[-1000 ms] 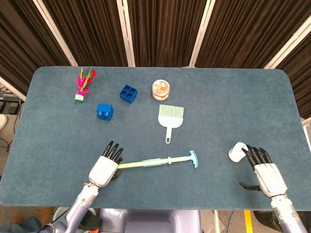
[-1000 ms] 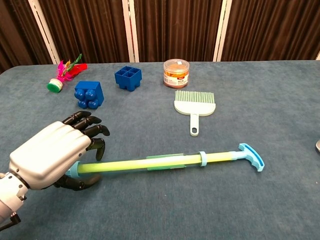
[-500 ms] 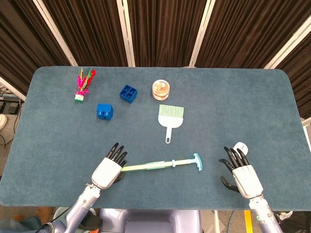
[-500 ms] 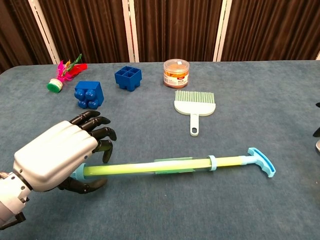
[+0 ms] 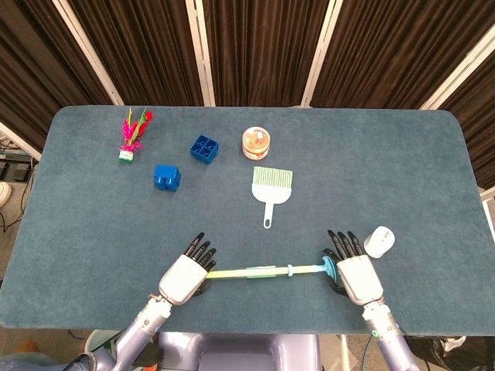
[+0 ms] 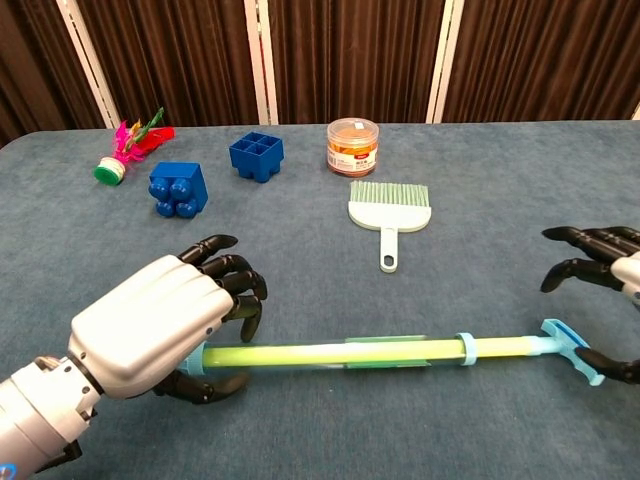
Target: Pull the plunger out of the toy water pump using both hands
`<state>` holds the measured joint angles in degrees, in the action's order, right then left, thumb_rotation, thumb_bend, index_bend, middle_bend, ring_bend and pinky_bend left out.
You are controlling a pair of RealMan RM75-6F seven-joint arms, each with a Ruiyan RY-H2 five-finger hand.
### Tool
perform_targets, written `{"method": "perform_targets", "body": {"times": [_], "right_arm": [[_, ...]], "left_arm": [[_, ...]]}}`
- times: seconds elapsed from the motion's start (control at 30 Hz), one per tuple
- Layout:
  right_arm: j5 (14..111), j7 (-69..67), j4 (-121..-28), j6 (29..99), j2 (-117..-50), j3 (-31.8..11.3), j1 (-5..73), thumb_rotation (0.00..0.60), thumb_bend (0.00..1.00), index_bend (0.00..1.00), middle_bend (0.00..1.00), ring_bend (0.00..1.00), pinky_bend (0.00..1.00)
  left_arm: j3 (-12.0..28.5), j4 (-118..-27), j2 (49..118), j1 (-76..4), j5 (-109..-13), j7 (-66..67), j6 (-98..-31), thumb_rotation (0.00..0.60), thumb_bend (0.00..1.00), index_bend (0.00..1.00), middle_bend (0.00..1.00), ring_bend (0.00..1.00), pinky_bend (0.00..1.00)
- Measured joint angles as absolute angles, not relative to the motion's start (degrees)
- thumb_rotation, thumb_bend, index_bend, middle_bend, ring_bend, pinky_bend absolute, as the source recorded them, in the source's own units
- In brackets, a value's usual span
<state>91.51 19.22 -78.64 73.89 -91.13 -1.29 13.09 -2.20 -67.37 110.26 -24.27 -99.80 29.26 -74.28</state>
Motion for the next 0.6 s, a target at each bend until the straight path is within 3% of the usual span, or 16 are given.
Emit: {"method": "perform_targets", "body": {"times": [0.6], "right_arm": [[89.1,19.3,-73.9,70.8,-95.4,0.3,14.0,0.6,0.37,0.37,0.0,0.0,0.0]], "left_arm": [[-2.5,-64.3,111.8,-24.8,-99.9,27.2,-75.1,0.6,0.56,0.65,0.26,0.16,0.07]]}}
